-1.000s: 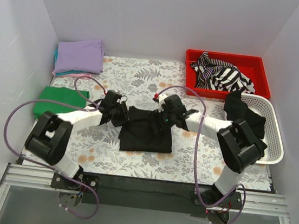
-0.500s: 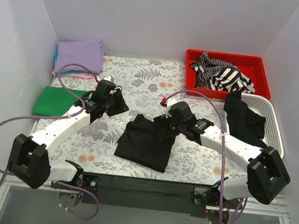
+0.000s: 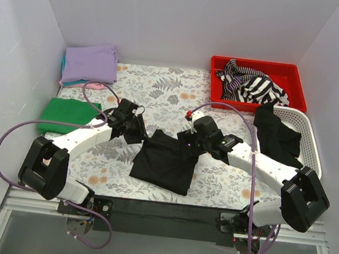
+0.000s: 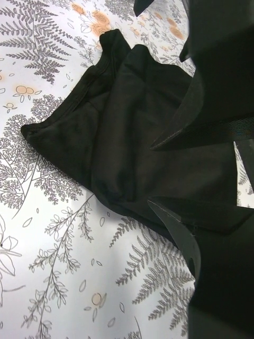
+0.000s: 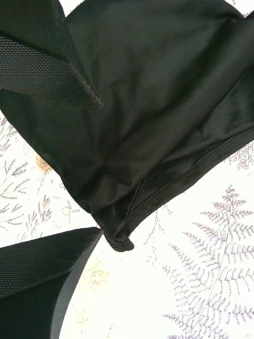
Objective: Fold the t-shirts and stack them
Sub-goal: Fold the tshirt
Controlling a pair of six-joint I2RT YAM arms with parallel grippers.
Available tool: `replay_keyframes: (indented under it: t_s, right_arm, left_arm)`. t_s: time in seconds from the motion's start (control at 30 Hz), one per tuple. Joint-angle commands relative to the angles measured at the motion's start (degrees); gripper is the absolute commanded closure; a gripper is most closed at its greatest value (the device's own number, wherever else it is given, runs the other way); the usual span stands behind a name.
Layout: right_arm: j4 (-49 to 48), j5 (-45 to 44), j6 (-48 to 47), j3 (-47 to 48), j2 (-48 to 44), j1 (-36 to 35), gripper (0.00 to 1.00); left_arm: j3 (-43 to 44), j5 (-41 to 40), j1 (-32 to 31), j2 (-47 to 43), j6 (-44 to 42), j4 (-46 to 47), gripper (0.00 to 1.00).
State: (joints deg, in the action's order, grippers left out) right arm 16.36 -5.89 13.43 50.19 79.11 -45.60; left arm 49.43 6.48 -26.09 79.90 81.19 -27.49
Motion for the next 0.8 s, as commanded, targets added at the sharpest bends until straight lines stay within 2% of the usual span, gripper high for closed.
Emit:
replay_keyframes:
  t_s: [0.0, 0.27, 0.77]
  right_arm:
    - [-0.45, -0.70, 0.54, 1.84, -1.85, 0.17, 0.04]
    - [-0.54, -0.79, 0.81, 0.96, -3.52, 0.17, 0.04]
    - [-2.38, 3.16, 1.34, 0.17, -2.03, 0.16, 0.04]
  left_arm:
    - [-0.30, 0.82, -0.72, 2.01, 0.29, 2.52, 0.62]
    - [-0.04, -1.90, -1.07, 5.88, -0.33, 4.37, 0.62]
    - [1.72, -5.78, -1.07, 7.64, -0.68, 5.95, 0.62]
